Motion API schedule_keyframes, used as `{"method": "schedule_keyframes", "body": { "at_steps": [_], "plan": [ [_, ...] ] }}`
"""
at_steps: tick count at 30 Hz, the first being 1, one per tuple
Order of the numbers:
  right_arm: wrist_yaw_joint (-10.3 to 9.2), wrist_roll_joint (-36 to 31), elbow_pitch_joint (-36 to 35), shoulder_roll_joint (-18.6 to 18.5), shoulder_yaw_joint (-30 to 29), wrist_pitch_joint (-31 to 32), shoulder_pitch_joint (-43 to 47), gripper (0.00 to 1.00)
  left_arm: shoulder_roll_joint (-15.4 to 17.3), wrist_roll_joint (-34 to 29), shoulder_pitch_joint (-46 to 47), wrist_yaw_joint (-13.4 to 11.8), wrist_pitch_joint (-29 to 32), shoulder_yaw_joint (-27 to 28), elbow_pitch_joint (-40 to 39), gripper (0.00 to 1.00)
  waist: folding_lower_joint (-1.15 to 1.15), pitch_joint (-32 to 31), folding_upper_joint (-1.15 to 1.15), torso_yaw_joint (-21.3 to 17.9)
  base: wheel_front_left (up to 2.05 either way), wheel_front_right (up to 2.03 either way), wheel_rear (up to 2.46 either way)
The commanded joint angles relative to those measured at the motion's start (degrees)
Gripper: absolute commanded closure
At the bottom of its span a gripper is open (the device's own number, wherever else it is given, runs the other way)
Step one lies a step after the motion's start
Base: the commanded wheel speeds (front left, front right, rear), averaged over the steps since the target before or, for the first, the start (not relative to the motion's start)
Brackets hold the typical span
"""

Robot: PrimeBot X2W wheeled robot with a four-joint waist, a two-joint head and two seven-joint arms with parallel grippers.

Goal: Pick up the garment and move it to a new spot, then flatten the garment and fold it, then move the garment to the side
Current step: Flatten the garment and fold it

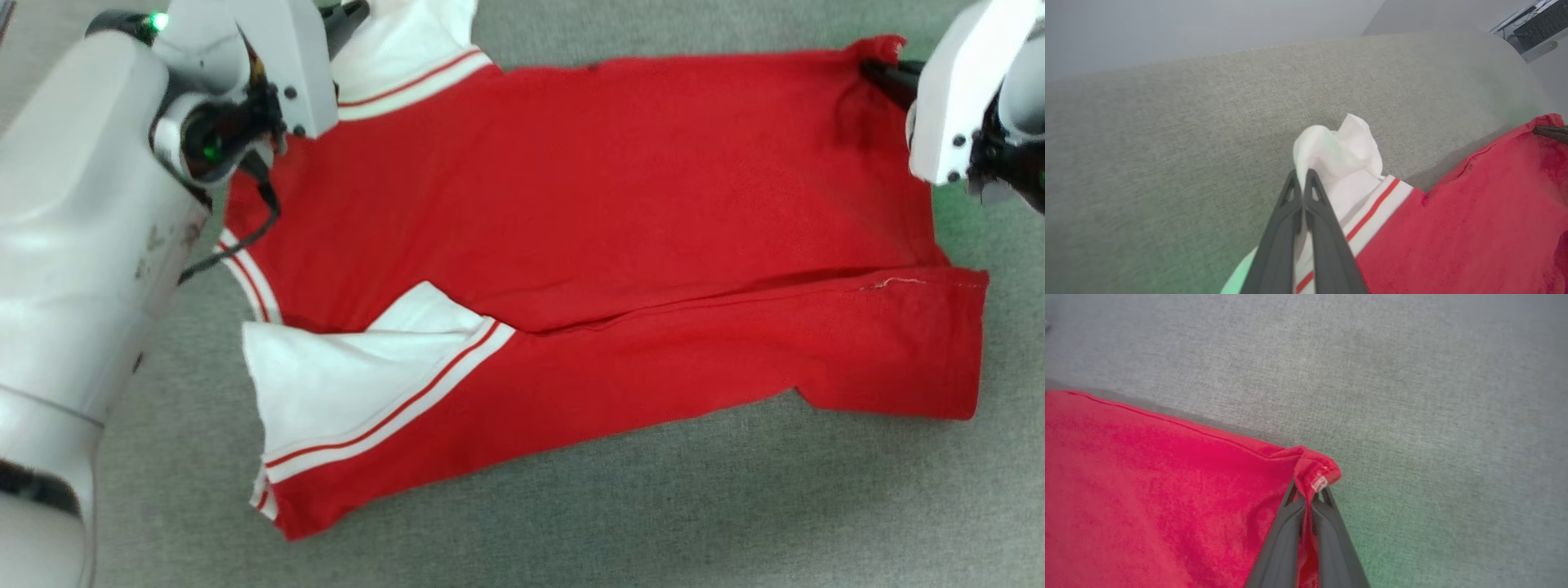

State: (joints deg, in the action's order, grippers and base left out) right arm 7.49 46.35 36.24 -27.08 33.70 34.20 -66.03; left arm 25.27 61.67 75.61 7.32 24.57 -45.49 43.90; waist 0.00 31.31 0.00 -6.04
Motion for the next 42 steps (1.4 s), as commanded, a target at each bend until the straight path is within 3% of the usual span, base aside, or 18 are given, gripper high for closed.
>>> {"method": "schedule_keyframes", "body": {
  "at_steps": [1,6,15,20,27,34,42],
  "plan": [
    [0.00,1.1,-0.3,-0.9,0.8,-1.1,1.4,1.00,0.7,0.7,-1.6,0.3,-1.6,-0.6,-1.2,1.00,0.00,-4.4,0.00,2.0,0.00,0.00,0.00],
    [0.00,3.7,-2.6,-4.2,3.4,-3.4,5.8,1.00,2.5,4.0,-6.9,0.3,-6.3,-2.0,-7.4,1.00,0.00,-9.3,0.00,3.6,0.00,0.00,0.00],
    [0.00,6.9,-9.0,-10.2,4.7,-6.8,14.2,1.00,10.0,7.8,-20.6,0.2,-14.2,-2.5,-22.3,1.00,0.00,-13.4,0.00,5.0,0.00,0.00,0.00],
    [0.00,7.5,-12.5,-12.7,3.6,-7.8,17.9,1.00,14.2,9.5,-29.3,-2.0,-17.9,-1.4,-31.6,1.00,0.00,-13.6,0.00,5.2,0.00,0.00,0.00],
    [0.00,7.3,-16.1,-15.1,1.2,-7.7,23.3,1.00,19.2,11.0,-40.6,-7.5,-23.4,-0.1,-43.3,1.00,0.00,-12.7,0.00,5.7,0.00,0.00,0.00],
    [0.00,6.6,-18.2,-15.5,-1.6,-6.6,27.4,1.00,20.8,11.6,-46.1,-10.3,-26.3,0.1,-47.6,1.00,0.00,-11.2,0.00,5.8,0.00,0.00,0.00],
    [0.00,4.3,-18.3,-12.6,-4.9,-7.1,30.7,1.00,17.8,8.4,-46.4,-12.0,-28.3,-1.9,-44.9,1.00,0.00,-10.1,0.00,5.8,0.00,0.00,0.00]
  ]
}}
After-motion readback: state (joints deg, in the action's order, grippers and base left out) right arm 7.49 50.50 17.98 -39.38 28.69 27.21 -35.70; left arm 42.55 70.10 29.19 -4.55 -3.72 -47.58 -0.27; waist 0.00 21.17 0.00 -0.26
